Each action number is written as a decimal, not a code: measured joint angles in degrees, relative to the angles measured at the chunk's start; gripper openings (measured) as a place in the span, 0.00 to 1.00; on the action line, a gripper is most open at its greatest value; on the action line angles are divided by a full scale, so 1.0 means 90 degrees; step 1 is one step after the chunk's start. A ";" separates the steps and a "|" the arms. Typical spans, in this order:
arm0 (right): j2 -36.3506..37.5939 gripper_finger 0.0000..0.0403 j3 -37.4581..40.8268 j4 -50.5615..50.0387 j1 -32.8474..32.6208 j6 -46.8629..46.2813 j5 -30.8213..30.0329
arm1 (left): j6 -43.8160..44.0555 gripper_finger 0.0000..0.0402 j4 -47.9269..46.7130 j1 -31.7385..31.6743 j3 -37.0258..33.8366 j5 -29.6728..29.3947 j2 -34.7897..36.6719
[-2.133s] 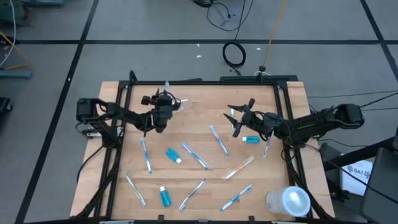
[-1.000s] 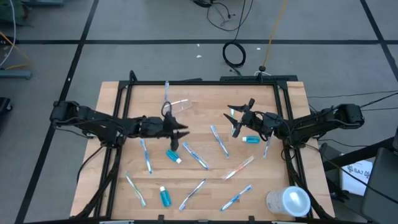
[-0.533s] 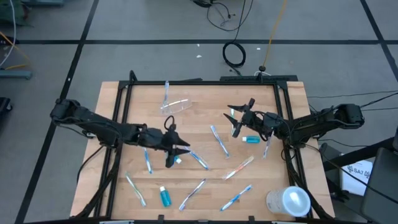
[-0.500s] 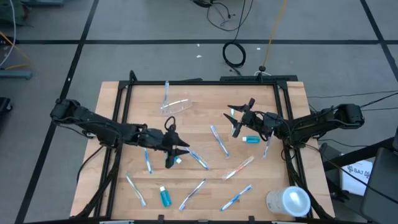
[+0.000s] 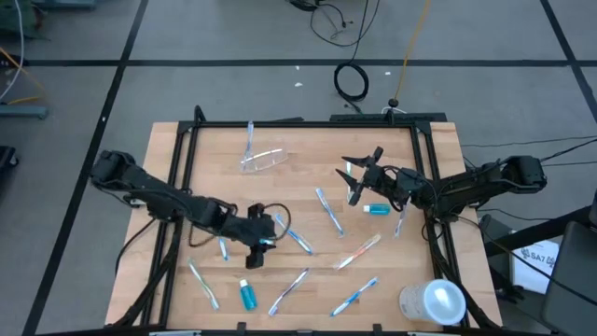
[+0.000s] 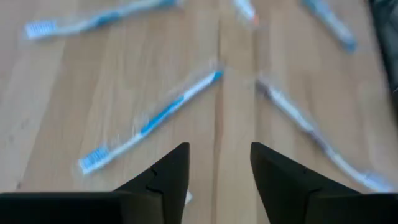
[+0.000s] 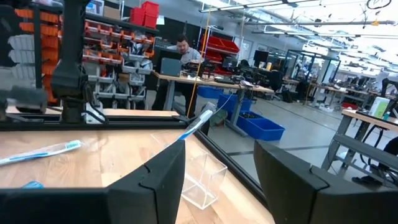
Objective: Pick & Place toothbrushing station
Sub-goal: Put the middle small blue bottle into the transparent organizer
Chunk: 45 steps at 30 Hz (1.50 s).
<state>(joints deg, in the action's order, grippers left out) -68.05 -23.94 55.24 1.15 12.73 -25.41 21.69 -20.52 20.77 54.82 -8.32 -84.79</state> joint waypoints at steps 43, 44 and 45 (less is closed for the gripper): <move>0.0000 0.45 0.0000 0.0263 0.0000 0.0047 0.0002 | -0.2544 0.52 -0.3639 -0.0527 0.2414 0.0757 -0.2956; 0.0000 0.45 -0.0002 0.0261 0.0001 0.0047 0.0002 | -0.2553 0.52 -0.3595 -0.0531 0.2398 0.0753 -0.2956; 0.0000 0.45 -0.0002 0.0260 0.0000 0.0047 0.0002 | -0.2561 0.52 -0.3472 -0.0529 0.2341 0.0755 -0.2956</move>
<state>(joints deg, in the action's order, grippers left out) -68.05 -23.97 57.58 1.15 13.15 -25.39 -1.37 -51.77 16.01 75.90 -1.52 -111.39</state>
